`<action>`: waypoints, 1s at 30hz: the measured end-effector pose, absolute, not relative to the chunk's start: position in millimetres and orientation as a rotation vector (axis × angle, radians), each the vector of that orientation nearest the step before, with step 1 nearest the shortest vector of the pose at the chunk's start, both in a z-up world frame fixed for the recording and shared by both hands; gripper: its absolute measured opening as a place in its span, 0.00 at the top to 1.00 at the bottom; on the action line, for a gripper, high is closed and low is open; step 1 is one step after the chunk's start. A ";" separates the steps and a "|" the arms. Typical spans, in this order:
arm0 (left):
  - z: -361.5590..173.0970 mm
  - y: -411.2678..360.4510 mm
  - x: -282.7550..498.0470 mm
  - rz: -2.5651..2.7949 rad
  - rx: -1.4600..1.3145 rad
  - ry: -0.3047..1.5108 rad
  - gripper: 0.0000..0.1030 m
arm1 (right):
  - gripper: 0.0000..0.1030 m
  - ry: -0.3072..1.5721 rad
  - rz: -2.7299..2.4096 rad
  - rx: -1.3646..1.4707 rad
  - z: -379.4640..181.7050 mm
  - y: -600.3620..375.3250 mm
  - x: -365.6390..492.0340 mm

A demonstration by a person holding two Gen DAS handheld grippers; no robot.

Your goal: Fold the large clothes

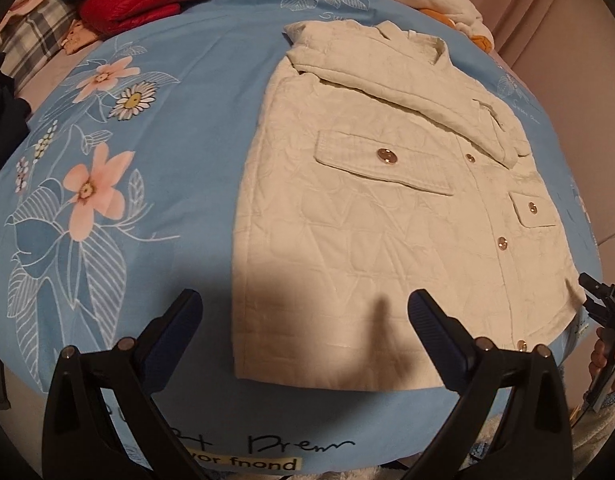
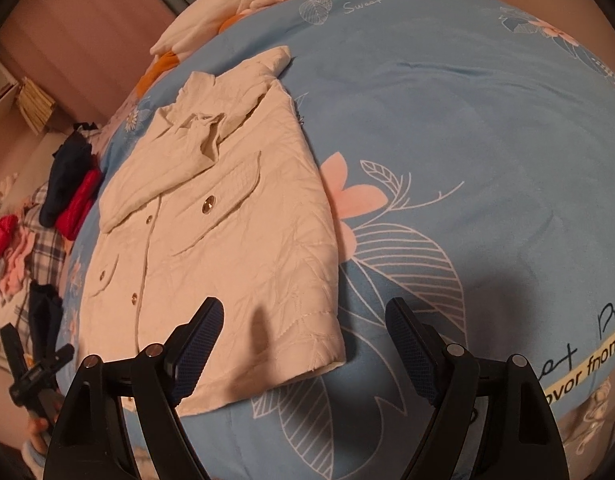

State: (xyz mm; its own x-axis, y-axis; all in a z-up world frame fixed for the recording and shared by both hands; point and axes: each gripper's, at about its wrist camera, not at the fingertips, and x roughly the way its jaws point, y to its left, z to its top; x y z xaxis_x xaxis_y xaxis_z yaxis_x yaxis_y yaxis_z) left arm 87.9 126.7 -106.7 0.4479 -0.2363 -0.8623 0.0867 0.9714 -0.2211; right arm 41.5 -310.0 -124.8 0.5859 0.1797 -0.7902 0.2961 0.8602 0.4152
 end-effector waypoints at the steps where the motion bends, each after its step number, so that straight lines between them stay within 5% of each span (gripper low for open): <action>1: -107.7 127.1 89.1 -0.206 -0.150 1.090 0.01 | 0.20 0.957 -0.074 0.552 -126.1 -309.9 41.2; 30: -122.2 150.6 132.2 -0.564 -0.554 1.152 0.02 | 0.13 0.971 0.141 0.699 -141.8 -312.2 87.2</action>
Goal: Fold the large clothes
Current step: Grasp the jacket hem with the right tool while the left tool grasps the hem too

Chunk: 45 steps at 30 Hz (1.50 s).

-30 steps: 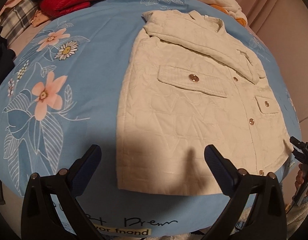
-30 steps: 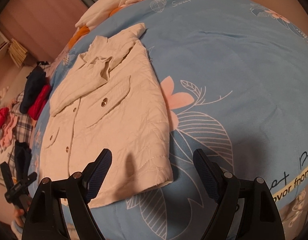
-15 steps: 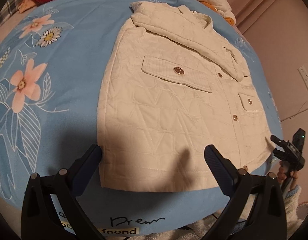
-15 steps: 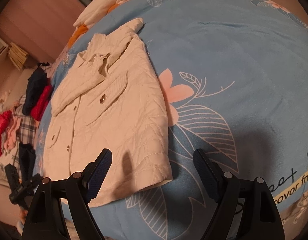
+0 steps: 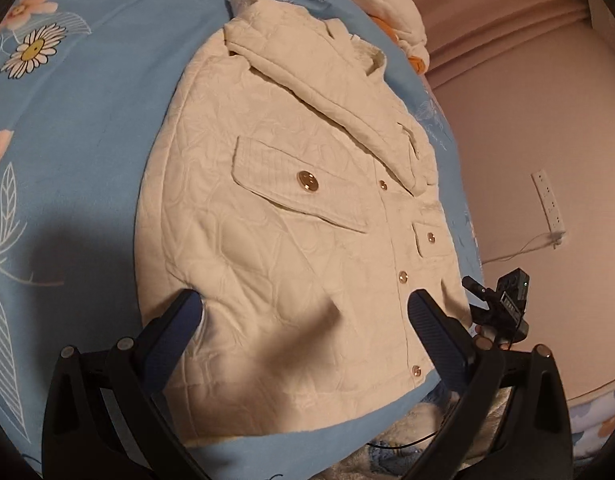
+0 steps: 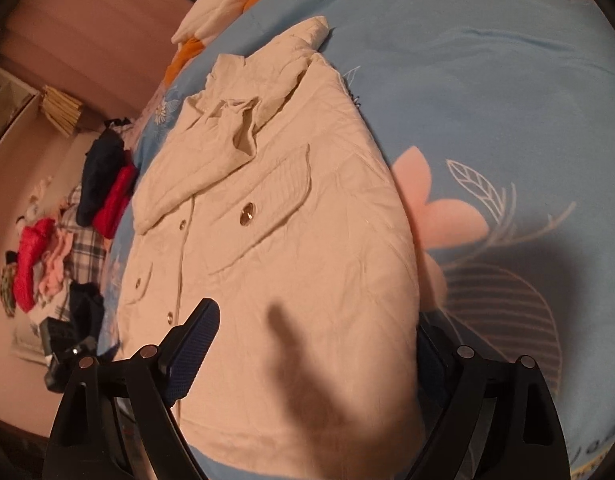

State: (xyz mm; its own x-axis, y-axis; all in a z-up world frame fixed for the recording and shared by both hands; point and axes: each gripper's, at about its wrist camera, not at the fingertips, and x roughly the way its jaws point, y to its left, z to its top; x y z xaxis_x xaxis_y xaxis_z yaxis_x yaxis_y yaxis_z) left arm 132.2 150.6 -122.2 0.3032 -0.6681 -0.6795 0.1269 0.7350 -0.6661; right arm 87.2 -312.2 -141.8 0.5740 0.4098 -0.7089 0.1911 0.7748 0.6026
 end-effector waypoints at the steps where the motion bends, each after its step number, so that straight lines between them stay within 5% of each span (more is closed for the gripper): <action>1: -120.0 154.0 132.3 -0.541 -0.552 1.148 0.02 | 0.13 0.971 0.144 0.715 -141.9 -314.2 87.2; 10: -123.0 192.7 111.9 -0.516 -0.593 1.181 0.01 | 0.14 0.961 0.192 0.754 -141.8 -325.9 69.6; 45: -136.9 150.3 135.2 -0.711 -0.762 1.199 0.01 | 0.22 0.983 0.251 0.820 -148.2 -329.1 94.9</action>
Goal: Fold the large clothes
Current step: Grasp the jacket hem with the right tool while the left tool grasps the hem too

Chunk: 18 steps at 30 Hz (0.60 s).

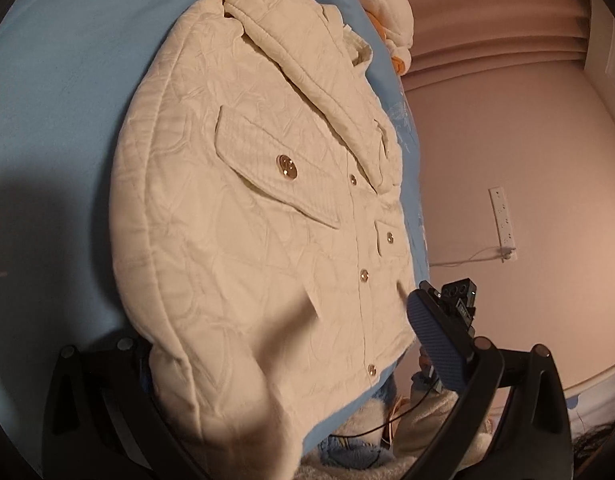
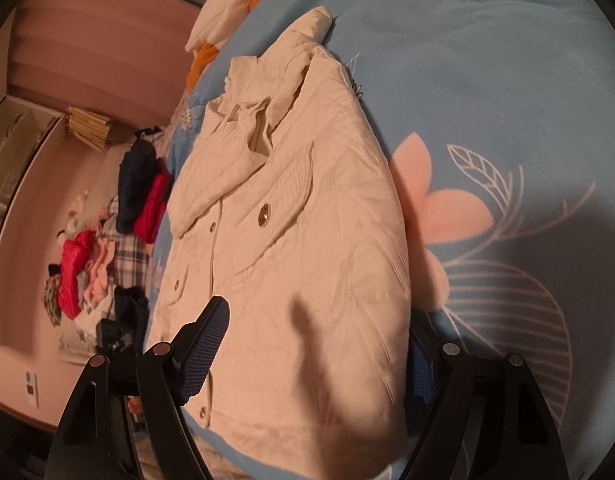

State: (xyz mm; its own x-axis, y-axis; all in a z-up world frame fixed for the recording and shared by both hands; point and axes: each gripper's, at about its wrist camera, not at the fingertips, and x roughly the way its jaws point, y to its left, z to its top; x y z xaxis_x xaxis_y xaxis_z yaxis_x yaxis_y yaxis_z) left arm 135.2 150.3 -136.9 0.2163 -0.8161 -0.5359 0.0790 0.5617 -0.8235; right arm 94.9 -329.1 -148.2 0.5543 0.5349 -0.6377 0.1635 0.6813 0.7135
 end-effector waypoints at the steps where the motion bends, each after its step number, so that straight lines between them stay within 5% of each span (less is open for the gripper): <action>1: -134.4 148.5 132.5 -0.702 -0.745 1.194 0.02 | 0.22 0.987 0.246 0.814 -147.3 -328.4 94.4; 6: -135.2 156.5 106.9 -0.650 -0.708 1.191 0.19 | 0.34 1.001 0.223 0.743 -145.4 -324.0 78.8; 13: -146.6 163.2 110.7 -0.557 -0.741 1.255 0.83 | 0.76 1.000 0.157 0.742 -152.3 -332.8 75.0; 18: -110.3 164.5 103.1 -0.631 -0.754 1.079 0.91 | 0.89 0.891 0.195 0.675 -125.3 -321.3 67.1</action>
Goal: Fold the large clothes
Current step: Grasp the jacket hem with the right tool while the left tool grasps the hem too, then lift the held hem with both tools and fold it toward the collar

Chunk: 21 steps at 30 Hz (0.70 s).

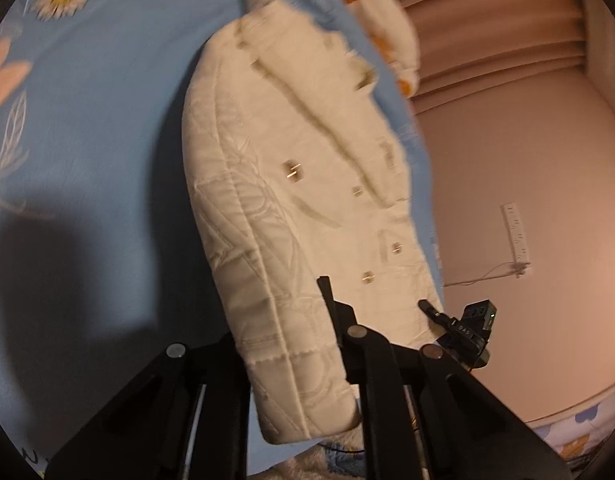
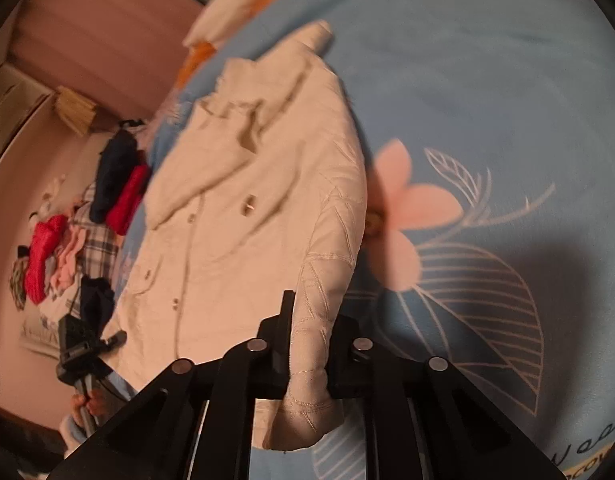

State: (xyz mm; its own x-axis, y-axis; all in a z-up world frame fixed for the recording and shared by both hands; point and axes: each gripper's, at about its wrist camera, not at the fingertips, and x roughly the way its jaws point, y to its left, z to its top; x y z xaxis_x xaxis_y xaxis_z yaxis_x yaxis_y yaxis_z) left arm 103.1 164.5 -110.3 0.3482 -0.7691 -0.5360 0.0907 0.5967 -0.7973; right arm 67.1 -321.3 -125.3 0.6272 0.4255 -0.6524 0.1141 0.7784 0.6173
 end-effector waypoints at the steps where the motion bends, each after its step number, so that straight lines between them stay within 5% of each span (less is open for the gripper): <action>1: -100.7 165.8 101.1 -0.642 -0.752 1.041 0.92 | 0.90 0.867 0.205 0.681 -120.6 -320.6 65.8; 8: -58.3 168.8 90.8 -0.717 -0.783 0.878 0.93 | 0.91 0.709 0.295 0.710 -80.9 -313.2 58.2; 21: -14.2 180.4 36.9 -0.788 -0.777 0.835 0.93 | 0.91 0.605 0.403 0.711 -41.0 -311.6 14.2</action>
State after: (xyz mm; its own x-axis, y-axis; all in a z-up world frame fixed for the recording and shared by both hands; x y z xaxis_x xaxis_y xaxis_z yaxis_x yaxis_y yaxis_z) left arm 36.9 180.4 -14.2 0.4398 -0.8345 -0.3320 0.2831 0.4796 -0.8306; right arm 14.2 -311.6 -41.0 0.7577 0.5341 -0.3750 -0.1394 0.6939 0.7065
